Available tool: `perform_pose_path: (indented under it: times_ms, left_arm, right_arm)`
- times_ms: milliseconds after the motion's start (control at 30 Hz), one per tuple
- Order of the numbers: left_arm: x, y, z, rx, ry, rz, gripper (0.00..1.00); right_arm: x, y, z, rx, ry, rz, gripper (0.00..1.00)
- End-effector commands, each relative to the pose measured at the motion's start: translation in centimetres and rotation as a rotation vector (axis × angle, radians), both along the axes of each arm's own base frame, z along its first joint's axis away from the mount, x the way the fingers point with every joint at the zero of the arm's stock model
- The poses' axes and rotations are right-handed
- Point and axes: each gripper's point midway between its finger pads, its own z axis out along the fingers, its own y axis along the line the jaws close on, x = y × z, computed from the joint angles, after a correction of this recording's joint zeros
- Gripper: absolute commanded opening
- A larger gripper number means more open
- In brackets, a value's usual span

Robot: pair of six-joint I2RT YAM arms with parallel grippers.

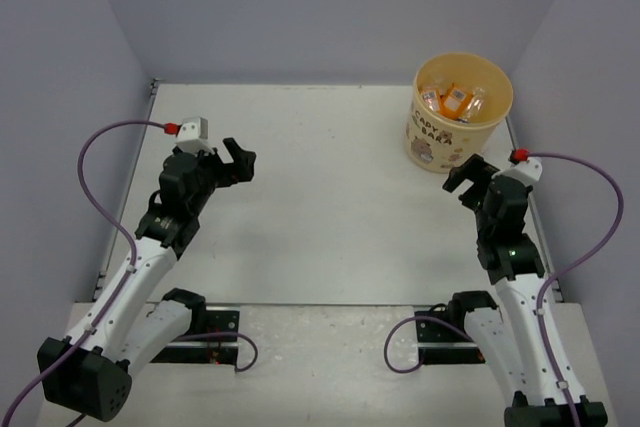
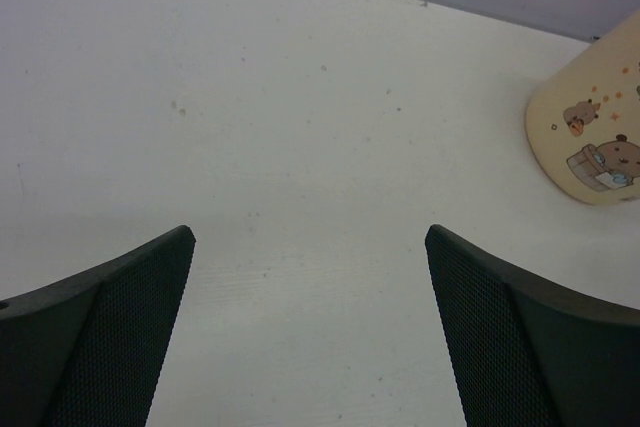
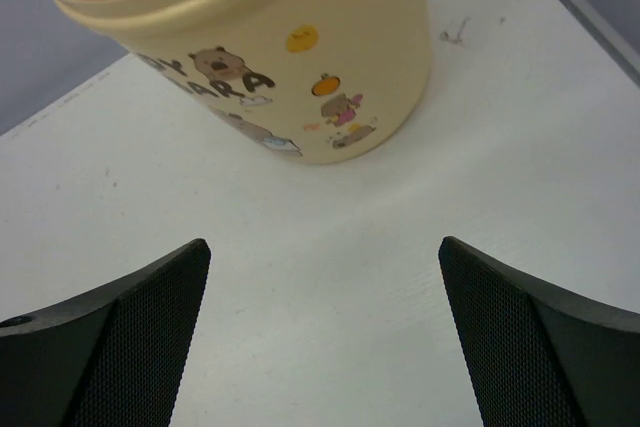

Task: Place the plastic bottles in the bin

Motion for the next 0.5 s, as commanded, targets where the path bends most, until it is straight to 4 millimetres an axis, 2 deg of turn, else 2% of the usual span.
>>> perform_pose_path:
  times_ms: [0,200,467]
  left_arm:
    - [0.3,0.6,0.1,0.015,-0.028,0.028,1.00]
    - [-0.1,0.9,0.2,0.015,-0.039,0.037,1.00]
    - [-0.2,1.1,0.0,0.020,-0.037,0.044,1.00]
  right_arm:
    - [-0.8,-0.5,-1.0,0.074,-0.040,-0.069,0.99]
    - [-0.8,0.0,0.6,0.095,-0.113,-0.038,0.99]
    - [-0.8,-0.4,1.4,0.117,-0.142,-0.075,0.99]
